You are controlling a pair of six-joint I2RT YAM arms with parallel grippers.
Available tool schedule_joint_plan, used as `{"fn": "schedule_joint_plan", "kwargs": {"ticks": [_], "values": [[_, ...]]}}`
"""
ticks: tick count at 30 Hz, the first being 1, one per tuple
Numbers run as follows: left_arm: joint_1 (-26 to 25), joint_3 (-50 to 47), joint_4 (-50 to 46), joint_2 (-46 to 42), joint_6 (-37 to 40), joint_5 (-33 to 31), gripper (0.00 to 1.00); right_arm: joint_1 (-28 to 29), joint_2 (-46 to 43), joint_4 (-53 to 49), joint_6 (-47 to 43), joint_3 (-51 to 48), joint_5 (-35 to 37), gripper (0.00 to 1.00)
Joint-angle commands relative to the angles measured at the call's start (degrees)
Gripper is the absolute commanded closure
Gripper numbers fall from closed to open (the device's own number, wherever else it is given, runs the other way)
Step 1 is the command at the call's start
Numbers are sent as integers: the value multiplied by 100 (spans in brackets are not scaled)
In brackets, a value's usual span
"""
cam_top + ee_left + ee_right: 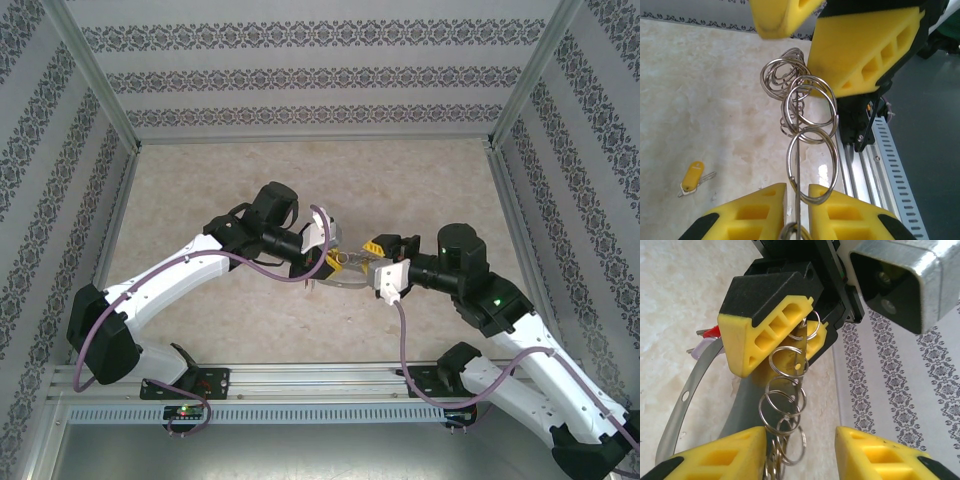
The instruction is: Put the keys on the keyring
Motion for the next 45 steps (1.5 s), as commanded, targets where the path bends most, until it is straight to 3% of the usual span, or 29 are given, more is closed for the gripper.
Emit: {"fn": "schedule_joint_plan", "kwargs": {"ticks": [1, 5, 12, 18, 27, 45], "values": [[30, 158, -455, 39, 622, 271, 100, 48, -18, -647, -535, 296, -180, 58], [28, 229, -764, 146, 901, 270, 100, 99, 102, -1246, -1159, 524, 26, 57], [22, 268, -860, 213, 1009, 282, 100, 297, 236, -1308, -1737, 632, 156, 66], [22, 281, -935, 206, 1081, 367, 100, 475, 383, -1122, -2357, 528, 329, 66], [19, 207, -779, 134, 1089, 322, 100, 513, 589, -1058, -2476, 589, 181, 75], [21, 222, -755, 143, 1068, 465, 100, 777, 613, -1023, -2654, 406, 458, 71]]}}
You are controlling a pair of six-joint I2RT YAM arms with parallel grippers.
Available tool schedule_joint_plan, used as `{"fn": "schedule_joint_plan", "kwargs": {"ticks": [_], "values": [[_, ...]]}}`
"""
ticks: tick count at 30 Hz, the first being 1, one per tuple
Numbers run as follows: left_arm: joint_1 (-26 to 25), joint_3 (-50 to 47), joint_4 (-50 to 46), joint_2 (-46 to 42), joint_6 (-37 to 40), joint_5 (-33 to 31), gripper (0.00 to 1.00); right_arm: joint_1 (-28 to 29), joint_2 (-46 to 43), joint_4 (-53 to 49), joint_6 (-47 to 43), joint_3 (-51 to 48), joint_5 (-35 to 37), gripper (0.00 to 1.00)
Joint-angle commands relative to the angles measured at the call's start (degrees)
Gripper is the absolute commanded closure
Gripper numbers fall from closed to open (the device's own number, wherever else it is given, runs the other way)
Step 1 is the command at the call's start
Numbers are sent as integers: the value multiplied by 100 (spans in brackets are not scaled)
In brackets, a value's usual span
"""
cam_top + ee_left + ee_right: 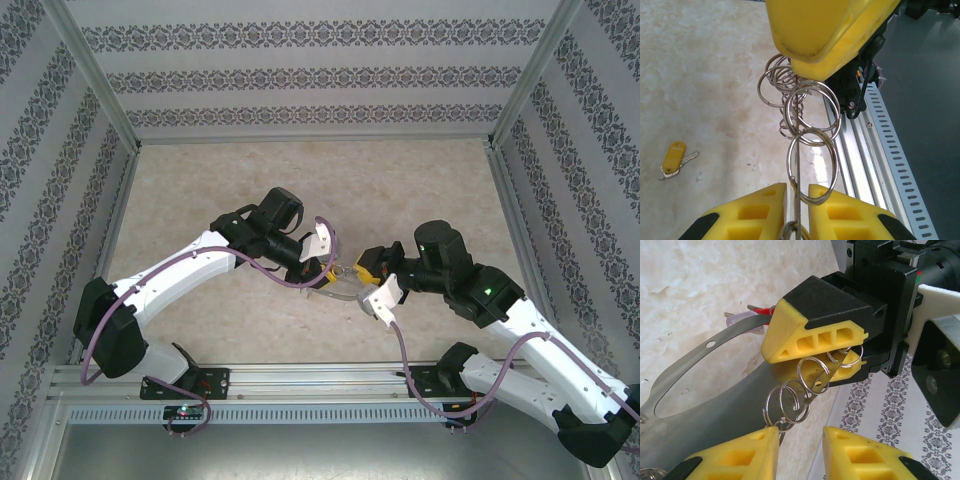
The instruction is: Put the keys on the keyring
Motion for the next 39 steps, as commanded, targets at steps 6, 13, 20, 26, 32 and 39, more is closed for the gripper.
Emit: {"fn": "schedule_joint_plan", "kwargs": {"ticks": [6, 13, 20, 26, 32, 39], "values": [[19, 140, -39, -103, 264, 372, 100, 122, -92, -165, -131, -173, 147, 71], [20, 169, -58, -101, 295, 356, 100, 135, -223, -268, -63, -212, 177, 71], [28, 210, -43, -50, 224, 330, 100, 248, -273, -213, 78, -296, 162, 71], [28, 231, -1, -74, 204, 395, 100, 349, -227, -28, 157, -367, 211, 71], [28, 196, -8, -58, 180, 454, 100, 405, -212, 184, 122, -460, 405, 73], [28, 189, -16, -49, 179, 477, 100, 439, -253, 428, 84, -548, 591, 77]]}}
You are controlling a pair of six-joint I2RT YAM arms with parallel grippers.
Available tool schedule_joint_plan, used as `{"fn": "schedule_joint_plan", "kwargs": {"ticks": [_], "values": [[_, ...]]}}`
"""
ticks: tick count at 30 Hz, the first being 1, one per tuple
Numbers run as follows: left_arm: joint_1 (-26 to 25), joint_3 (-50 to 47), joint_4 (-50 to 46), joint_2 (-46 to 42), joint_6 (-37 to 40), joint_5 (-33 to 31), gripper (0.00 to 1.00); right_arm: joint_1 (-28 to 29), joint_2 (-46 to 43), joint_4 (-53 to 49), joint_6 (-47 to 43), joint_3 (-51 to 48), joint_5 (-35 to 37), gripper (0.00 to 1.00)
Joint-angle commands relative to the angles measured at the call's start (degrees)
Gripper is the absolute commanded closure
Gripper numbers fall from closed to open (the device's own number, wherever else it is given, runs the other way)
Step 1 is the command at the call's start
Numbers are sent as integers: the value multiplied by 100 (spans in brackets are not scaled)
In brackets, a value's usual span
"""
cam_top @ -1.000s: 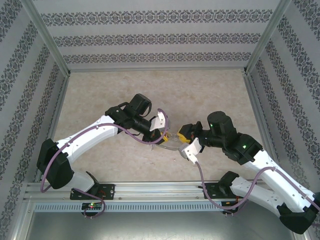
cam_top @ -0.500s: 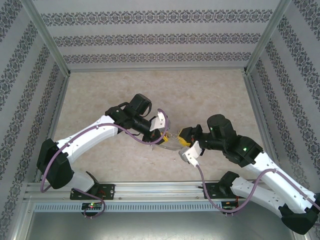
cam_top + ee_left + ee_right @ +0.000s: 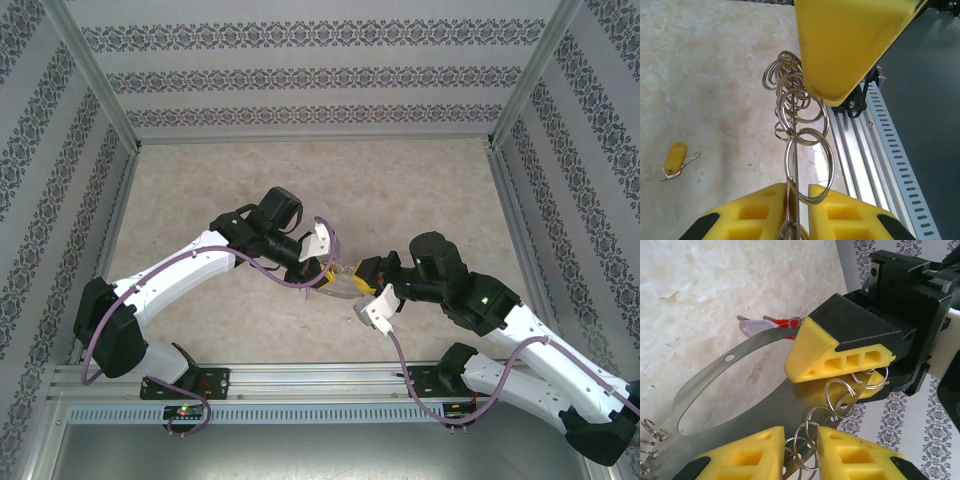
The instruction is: Put the keys on the keyring
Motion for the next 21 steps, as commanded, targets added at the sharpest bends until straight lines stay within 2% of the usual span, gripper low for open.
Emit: {"fn": "schedule_joint_plan", "kwargs": {"ticks": [1, 21], "values": [[17, 185, 12, -49, 77, 437, 100, 32, -24, 167, 36, -122, 253, 77], [11, 141, -43, -79, 147, 472, 100, -37, -160, 305, 181, -100, 408, 74]]}}
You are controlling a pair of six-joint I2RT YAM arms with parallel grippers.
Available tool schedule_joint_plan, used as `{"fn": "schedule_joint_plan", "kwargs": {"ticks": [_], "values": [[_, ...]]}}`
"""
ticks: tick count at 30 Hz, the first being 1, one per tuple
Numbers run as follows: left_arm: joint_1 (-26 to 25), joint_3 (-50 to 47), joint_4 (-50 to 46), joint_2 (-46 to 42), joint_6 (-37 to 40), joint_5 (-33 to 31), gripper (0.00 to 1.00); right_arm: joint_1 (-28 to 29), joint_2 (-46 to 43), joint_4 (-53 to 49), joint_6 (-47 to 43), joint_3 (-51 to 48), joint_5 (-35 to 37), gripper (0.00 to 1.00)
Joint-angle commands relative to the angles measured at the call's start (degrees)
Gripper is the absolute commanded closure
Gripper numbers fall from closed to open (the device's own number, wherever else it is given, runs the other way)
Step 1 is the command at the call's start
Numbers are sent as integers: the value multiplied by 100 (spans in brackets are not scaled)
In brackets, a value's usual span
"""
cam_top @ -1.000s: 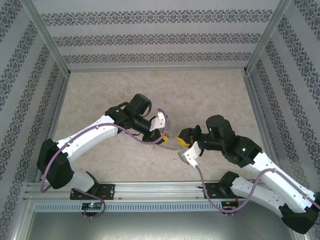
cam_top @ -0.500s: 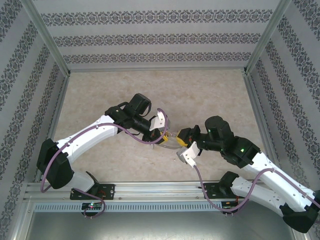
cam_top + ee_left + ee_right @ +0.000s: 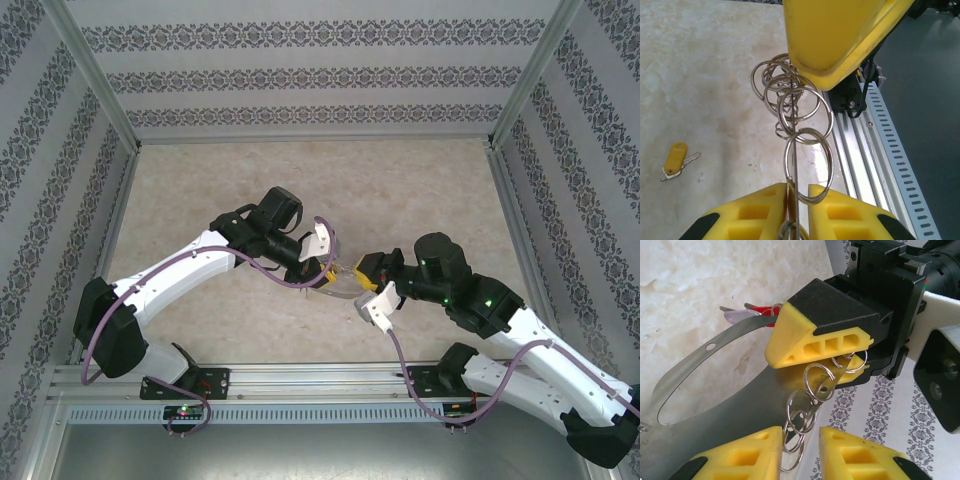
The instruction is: Put the keys on the keyring
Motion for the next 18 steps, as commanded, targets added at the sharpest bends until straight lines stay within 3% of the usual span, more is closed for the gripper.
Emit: {"fn": "schedule_joint_plan", "kwargs": {"ticks": [1, 8, 18], "values": [[9, 133, -48, -80, 148, 471, 100, -49, -11, 121, 79, -73, 159, 74], [8, 93, -30, -111, 138, 464, 100, -73, 53, 210, 88, -104, 136, 74], [8, 16, 14, -199, 173, 426, 100, -147, 105, 72, 198, -47, 72, 82]]}}
